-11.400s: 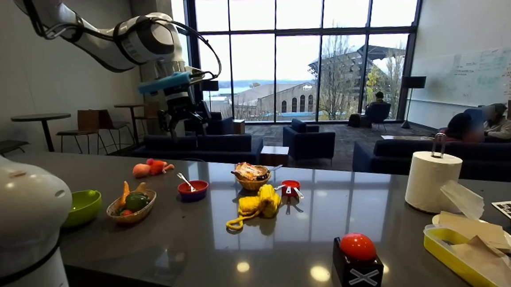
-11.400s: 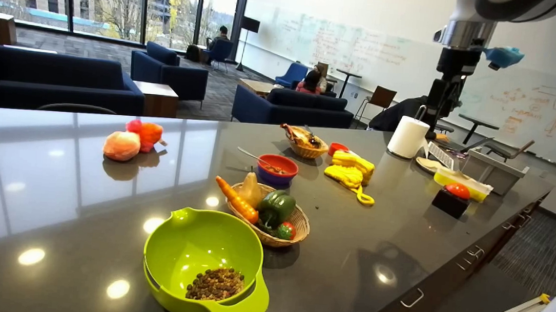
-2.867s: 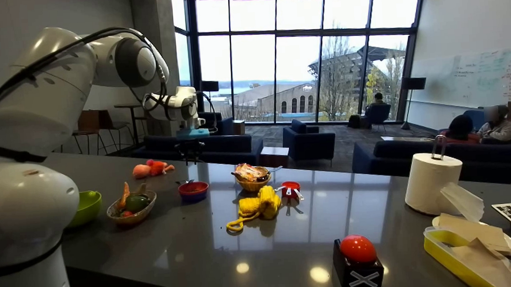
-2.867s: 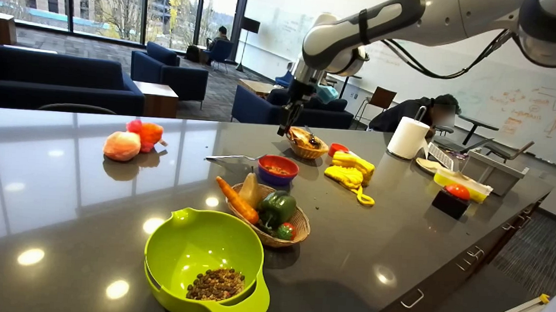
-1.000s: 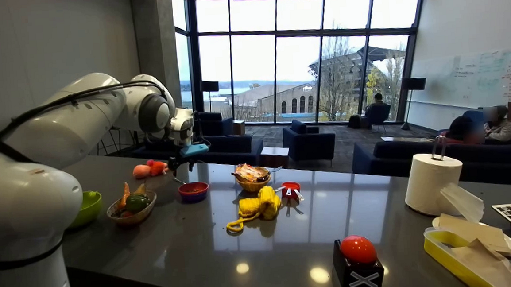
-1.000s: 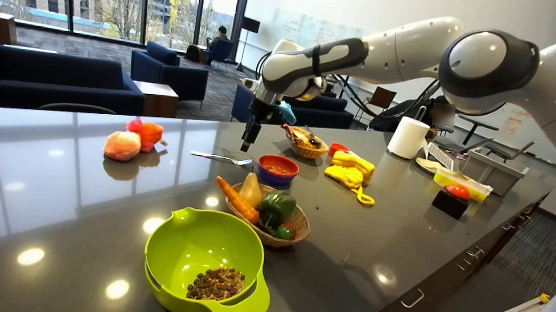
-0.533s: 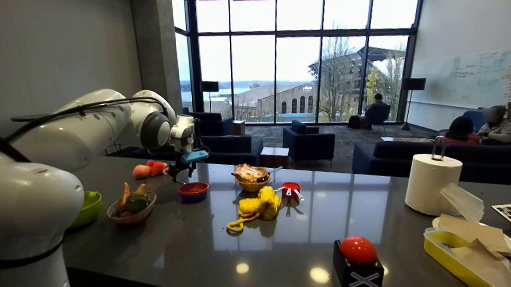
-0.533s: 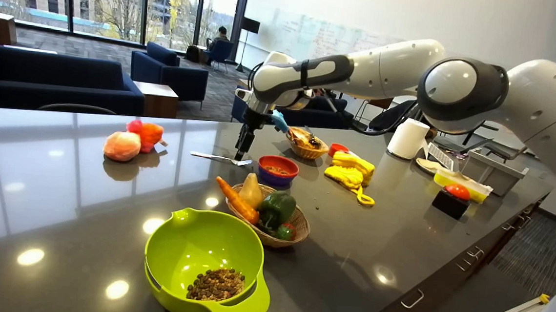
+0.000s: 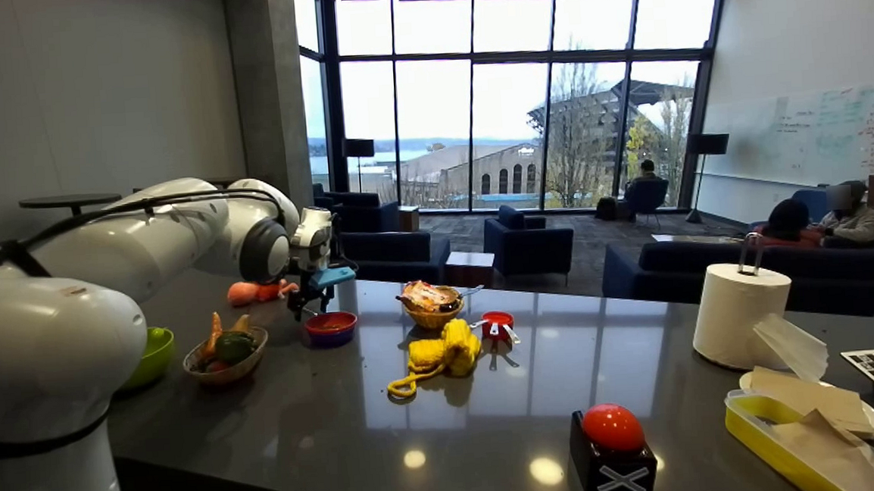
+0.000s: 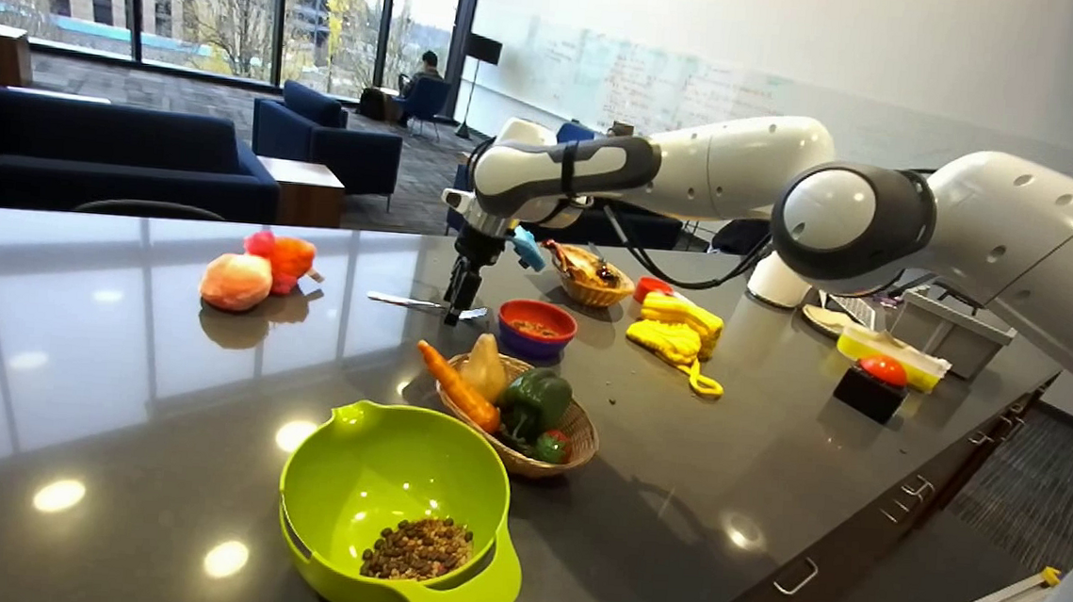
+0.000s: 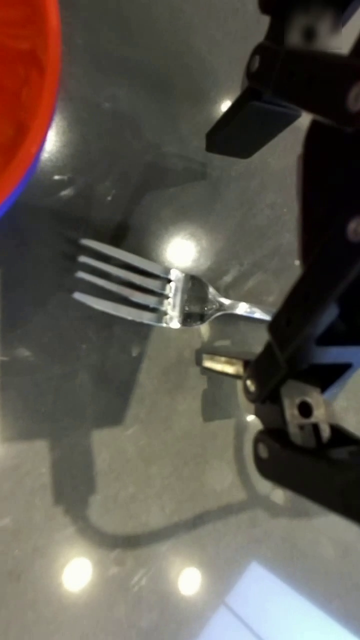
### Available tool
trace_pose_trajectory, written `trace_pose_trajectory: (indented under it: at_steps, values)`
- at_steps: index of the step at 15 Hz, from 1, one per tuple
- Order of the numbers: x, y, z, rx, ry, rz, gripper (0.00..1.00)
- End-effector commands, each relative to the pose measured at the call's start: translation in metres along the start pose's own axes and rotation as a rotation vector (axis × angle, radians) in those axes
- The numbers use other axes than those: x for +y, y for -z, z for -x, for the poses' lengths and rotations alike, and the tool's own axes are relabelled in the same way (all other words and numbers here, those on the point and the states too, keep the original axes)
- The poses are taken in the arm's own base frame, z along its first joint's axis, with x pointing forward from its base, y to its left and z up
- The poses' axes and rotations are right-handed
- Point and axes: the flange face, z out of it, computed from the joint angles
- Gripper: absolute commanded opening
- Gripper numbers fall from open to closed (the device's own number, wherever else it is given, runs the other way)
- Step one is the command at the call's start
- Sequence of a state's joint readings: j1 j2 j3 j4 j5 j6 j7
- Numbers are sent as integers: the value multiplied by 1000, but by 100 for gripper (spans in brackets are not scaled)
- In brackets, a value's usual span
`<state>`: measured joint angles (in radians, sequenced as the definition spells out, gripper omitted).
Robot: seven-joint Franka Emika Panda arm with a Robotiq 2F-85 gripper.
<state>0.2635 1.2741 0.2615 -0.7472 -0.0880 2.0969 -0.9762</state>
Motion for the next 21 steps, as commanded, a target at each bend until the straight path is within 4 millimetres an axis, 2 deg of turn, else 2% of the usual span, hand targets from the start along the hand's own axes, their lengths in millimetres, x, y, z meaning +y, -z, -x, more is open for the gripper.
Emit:
trace_pose_trajectory:
  at_steps: [1,2,4,11,12,13,17,21]
  values:
    - [4,-4,1,-10,15,-4,89]
    - [5,-5,2,-14,16,-6,74]
    - [6,-5,2,-17,18,-4,61]
    - [12,4,7,-28,8,5,6]
    - [11,4,7,-29,7,4,3]
    - [11,5,7,-31,3,-3,7]
    - [10,9,4,-39,-2,-2,7]
    - [11,22,1,-49,-9,10,7]
